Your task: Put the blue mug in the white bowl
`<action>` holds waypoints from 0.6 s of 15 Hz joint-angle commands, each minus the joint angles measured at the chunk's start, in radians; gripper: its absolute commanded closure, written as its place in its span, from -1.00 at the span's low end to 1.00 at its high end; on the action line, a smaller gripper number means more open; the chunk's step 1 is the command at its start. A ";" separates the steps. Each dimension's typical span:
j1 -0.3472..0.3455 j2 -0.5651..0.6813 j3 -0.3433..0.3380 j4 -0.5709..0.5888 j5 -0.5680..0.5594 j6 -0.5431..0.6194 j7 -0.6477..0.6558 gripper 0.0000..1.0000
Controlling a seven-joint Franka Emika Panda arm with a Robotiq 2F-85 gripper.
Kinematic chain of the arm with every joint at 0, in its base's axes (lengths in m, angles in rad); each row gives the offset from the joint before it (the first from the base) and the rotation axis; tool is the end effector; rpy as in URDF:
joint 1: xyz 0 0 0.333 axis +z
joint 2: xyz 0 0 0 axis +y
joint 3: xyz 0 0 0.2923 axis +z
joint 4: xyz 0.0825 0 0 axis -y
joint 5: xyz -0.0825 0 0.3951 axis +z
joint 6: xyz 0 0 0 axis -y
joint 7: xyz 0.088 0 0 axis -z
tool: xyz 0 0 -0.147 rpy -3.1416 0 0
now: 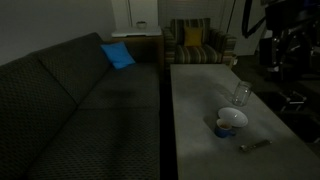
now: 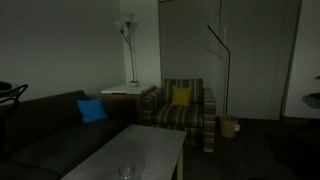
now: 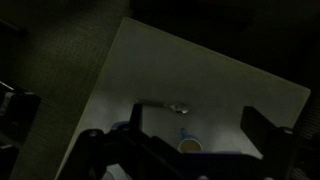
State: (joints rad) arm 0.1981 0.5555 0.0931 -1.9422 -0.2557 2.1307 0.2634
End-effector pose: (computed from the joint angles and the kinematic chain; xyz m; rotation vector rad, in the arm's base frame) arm 0.5402 0.1449 0.1045 2.8624 0.2853 -0.4475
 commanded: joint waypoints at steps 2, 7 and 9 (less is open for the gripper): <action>0.012 0.039 -0.020 0.026 0.014 0.017 -0.021 -1.00; 0.002 0.105 -0.033 0.067 0.021 0.073 -0.032 -1.00; -0.003 0.142 -0.038 0.098 0.028 0.084 -0.043 -1.00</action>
State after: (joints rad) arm 0.1989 0.6368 0.0705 -1.9004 -0.2537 2.1941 0.2609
